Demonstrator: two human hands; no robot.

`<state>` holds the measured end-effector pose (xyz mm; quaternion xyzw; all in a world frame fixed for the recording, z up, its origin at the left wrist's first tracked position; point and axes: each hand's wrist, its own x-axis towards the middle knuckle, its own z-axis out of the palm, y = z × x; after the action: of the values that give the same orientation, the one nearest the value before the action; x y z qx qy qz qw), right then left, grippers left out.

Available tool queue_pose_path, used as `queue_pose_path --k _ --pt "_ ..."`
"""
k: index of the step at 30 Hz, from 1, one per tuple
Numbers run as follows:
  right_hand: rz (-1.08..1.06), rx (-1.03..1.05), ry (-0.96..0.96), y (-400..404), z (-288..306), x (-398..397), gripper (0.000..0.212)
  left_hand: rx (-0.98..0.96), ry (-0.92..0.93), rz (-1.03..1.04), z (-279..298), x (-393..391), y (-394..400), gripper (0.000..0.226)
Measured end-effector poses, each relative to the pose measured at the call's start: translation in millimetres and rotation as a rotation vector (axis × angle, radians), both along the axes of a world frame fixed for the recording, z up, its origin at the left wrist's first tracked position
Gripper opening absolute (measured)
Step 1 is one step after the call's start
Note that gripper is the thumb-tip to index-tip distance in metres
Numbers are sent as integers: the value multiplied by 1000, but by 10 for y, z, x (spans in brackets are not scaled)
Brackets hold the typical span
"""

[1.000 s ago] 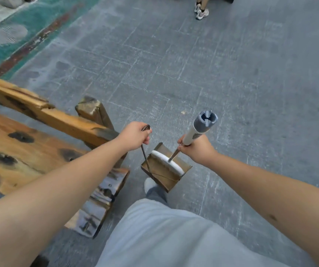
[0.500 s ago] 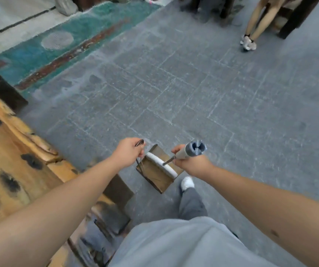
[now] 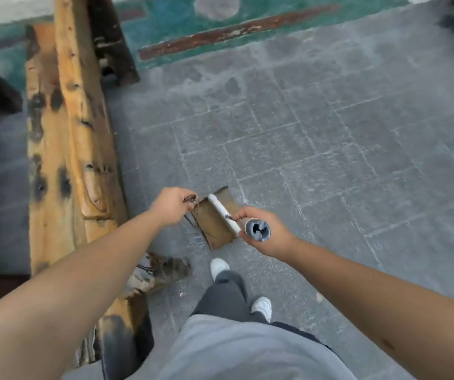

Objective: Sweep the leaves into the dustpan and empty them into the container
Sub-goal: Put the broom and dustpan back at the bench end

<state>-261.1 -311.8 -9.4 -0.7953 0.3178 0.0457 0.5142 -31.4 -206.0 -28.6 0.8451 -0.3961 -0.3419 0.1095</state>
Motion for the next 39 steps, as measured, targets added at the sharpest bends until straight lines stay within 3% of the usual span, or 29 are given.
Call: queue_pose_path --k 6,14,22,27,30,32,35,37,39 --pt "107 36 81 -285 -435 812 39 34 68 162 -520 690 -78 26" --pt "311 -29 213 -456 -971 1742 37 120 159 -6 -1188 1362 12 10" --pt "812 -181 416 -269 -1053 2200 53 155 191 177 -1572 1559 364 24" --pt "1053 -267 382 -57 -1206 2429 41 143 206 283 -1533 1490 559 17" --pt "1173 -290 308 68 -1242 2638 28 -9 183 544 -1230 1307 656 29" --pt "1258 -316 261 167 -1274 2766 23 -205 182 882 -991 1170 782 33" --pt "1350 -364 188 283 -1307 2899 25 -588 265 1400 -529 806 1008 19" --pt "1457 -418 130 389 -1319 2940 29 -729 146 1606 -255 399 1134 16" --pt "1551 -514 86 490 -1325 2964 30 -726 2 1672 -87 15 1121 17"
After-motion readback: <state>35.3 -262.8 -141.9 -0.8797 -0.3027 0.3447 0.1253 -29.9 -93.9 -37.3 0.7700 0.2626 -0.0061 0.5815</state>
